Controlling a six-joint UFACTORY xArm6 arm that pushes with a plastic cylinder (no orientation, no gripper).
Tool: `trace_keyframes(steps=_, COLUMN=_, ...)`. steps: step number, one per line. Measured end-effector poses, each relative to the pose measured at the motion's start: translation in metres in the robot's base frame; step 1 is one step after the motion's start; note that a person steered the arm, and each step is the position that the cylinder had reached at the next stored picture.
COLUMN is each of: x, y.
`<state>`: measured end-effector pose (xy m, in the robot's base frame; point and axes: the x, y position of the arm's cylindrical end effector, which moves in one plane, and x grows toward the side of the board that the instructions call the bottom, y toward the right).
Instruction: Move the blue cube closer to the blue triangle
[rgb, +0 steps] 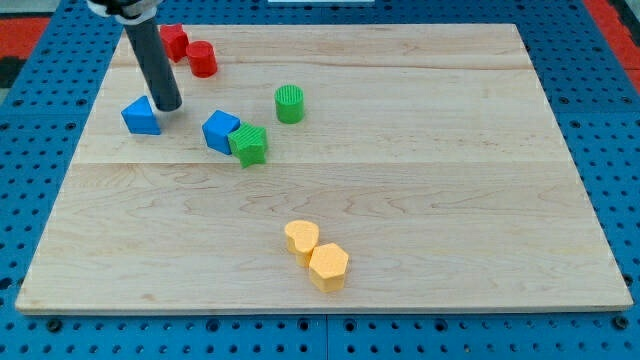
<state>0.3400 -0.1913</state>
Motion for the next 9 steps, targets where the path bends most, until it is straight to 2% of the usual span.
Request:
trace_keyframes(steps=1, x=-0.002, y=-0.017)
trace_keyframes(steps=3, x=0.031, y=-0.044)
trace_keyframes(steps=4, x=0.027, y=-0.051)
trace_keyframes(steps=5, x=-0.002, y=-0.008)
trace_keyframes(steps=6, x=0.003, y=0.040)
trace_keyframes(steps=7, x=0.016, y=0.076)
trace_keyframes(steps=9, x=0.060, y=0.091)
